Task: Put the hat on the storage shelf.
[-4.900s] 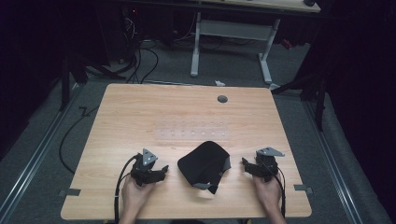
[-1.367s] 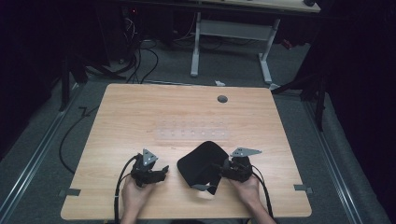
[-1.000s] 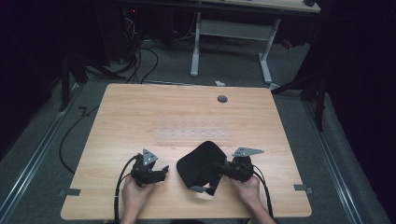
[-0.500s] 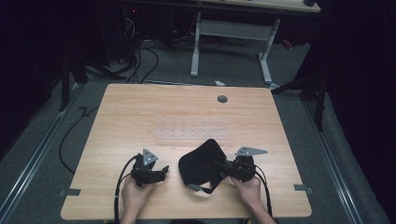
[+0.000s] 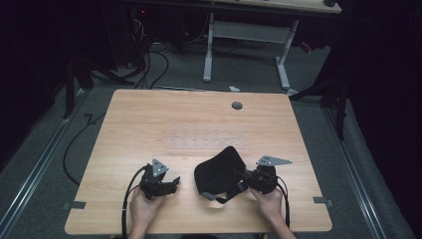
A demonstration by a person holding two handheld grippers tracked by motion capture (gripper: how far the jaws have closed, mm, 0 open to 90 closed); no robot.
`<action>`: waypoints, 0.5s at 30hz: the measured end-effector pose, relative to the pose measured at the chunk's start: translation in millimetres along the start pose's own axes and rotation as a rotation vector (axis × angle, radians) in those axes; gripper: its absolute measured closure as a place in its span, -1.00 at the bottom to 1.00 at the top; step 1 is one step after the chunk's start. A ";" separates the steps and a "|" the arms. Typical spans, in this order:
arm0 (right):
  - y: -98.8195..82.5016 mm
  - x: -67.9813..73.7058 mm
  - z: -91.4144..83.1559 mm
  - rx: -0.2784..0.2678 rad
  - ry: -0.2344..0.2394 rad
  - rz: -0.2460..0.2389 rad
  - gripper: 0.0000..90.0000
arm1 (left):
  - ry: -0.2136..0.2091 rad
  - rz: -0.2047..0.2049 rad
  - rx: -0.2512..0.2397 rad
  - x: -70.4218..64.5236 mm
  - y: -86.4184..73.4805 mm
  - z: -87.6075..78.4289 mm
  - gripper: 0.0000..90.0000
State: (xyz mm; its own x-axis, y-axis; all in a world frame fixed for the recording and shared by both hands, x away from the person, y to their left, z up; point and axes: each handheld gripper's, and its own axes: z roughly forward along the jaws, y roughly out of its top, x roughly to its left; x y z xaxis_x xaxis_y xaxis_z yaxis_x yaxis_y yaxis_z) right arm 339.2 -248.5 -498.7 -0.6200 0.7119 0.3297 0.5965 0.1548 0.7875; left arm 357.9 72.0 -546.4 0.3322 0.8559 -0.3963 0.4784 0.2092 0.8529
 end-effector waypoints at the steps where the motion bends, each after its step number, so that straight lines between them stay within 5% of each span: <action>1: 0.3 -0.3 -1.7 -0.008 0.002 0.001 0.89 | 0.000 0.000 0.000 0.0 0.0 0.0 -0.38; 15: 10.0 4.6 -22.8 -0.057 0.014 0.002 0.89 | -0.024 0.030 -0.009 -3.3 -2.2 -2.5 -0.36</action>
State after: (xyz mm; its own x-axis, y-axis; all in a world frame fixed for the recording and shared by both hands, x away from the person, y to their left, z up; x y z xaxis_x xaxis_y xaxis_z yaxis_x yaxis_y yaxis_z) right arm 330.8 -259.3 -477.4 -0.6260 0.7024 0.3388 0.5683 0.1135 0.8149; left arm 353.7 70.0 -546.1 0.3660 0.8502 -0.3785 0.4603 0.1881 0.8676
